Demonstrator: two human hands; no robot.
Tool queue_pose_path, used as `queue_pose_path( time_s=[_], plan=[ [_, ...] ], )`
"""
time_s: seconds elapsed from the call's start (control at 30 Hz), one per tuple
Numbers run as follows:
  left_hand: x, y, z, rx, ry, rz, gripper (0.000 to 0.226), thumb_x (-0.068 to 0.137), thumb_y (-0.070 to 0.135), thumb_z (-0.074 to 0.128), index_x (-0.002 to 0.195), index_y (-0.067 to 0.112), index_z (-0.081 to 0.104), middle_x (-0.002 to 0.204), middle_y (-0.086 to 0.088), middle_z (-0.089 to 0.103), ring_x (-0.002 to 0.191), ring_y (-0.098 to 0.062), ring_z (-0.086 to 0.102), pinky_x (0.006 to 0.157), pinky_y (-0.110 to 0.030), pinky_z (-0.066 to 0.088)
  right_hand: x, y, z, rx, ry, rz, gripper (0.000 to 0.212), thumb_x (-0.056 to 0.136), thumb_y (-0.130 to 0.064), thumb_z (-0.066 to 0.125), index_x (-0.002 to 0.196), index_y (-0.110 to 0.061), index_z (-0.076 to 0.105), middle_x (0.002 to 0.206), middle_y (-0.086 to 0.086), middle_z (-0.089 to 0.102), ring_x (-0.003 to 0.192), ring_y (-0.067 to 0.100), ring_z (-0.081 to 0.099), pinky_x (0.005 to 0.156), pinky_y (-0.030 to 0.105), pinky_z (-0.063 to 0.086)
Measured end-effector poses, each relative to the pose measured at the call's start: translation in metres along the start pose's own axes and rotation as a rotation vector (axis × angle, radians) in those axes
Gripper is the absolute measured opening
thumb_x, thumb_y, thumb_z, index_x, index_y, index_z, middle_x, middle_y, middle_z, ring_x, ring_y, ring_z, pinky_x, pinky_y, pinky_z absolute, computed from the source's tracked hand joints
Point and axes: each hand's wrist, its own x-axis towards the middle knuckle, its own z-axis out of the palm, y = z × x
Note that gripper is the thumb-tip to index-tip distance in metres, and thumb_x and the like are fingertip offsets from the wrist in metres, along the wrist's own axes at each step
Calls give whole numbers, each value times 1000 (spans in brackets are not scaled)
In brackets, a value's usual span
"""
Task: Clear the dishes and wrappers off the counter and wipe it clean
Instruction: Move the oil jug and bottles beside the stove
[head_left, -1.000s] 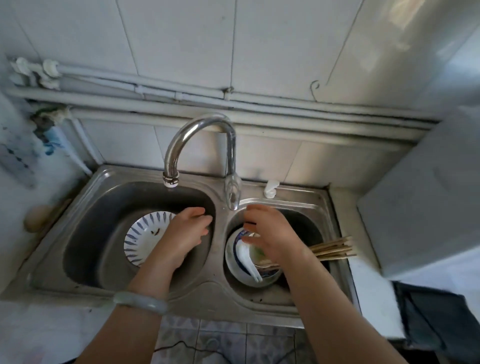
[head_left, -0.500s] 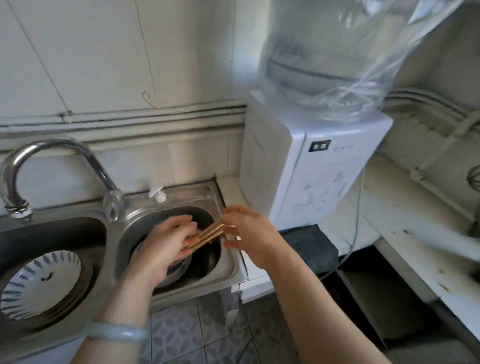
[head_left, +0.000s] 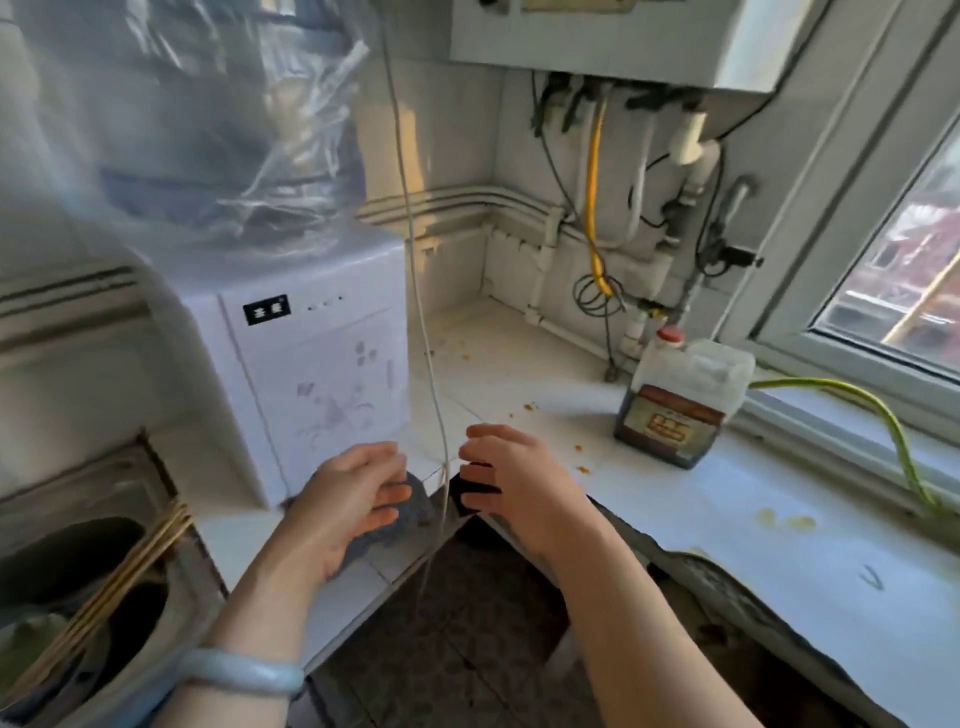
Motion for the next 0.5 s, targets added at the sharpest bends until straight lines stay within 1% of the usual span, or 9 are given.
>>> queue_pose_path(
  time_s=[0.07,0.17,0.23,0.37,0.5],
  plan=[
    [3,4,23,25,-57,1,15,94,17,61,109,18,62,102,-11,68,93,-26,67,83,-38,53,-6,-4,-21,38,52,0,26,92,-14,58,118,-15,61,114,10,63,106,25,61,79,37,56],
    [12,9,57,70,-144,1,17,94,20,61,111,17,61,103,-9,68,93,-23,67,81,-36,53,-14,-6,-51,84,128,0,27,93,-14,56,119,-16,60,114,9,62,109,25,59,77,35,54],
    [17,10,76,83,-192,-7,18,95,22,61,113,18,61,104,-8,68,96,-23,68,84,-37,54,-19,-8,-68,97,181,-2,29,93,-14,55,122,-16,59,116,9,61,111,25,59,78,35,54],
    [34,10,110,64,-286,-56,22,95,24,61,115,16,62,106,-11,69,97,-26,69,82,-40,56,-22,-13,-101,118,267,-1,28,94,-15,56,121,-17,59,118,6,61,110,22,59,85,37,56],
    [57,13,148,-13,-365,-143,19,95,19,60,113,13,61,105,-16,69,95,-29,69,84,-43,56,-13,-17,-130,169,355,10,26,93,-14,58,119,-17,60,115,7,63,107,23,61,93,45,54]
  ],
)
